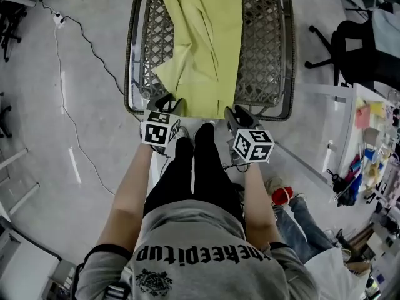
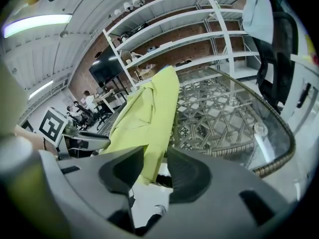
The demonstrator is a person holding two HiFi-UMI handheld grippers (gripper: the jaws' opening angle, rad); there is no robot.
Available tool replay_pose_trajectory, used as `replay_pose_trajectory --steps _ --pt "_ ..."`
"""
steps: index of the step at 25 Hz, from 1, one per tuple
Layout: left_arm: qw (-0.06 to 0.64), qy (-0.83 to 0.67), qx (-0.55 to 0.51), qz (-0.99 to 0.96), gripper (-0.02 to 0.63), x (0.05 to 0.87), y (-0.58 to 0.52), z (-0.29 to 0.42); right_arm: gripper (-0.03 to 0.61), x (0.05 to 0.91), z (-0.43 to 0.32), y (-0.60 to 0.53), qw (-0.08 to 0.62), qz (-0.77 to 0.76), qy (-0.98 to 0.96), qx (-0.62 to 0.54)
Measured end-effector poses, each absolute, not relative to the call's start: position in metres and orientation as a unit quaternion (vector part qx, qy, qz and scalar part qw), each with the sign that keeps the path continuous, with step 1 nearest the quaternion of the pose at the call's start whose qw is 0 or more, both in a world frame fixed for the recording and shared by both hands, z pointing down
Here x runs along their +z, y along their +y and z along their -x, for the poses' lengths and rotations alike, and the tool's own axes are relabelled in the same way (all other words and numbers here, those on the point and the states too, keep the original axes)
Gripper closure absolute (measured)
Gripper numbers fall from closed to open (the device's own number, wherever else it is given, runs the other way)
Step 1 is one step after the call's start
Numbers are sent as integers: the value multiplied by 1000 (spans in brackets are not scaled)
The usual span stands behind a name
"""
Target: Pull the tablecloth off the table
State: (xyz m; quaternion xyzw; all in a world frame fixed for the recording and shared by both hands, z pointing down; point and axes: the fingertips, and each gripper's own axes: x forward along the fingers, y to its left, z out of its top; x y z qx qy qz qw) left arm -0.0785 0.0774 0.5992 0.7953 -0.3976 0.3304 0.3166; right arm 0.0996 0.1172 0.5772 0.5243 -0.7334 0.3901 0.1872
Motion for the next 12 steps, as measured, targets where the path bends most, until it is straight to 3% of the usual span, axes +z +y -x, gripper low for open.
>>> replay_pose_trajectory --steps 7,10,12 --pt "305 -413 341 -787 445 602 77 78 440 595 -87 109 211 -511 -732 399" --pt "301 -408 356 -785 503 603 78 77 546 597 -90 107 226 -521 -722 396" --pt "299 -402 364 -785 563 603 79 73 558 595 -90 106 224 -517 -723 399"
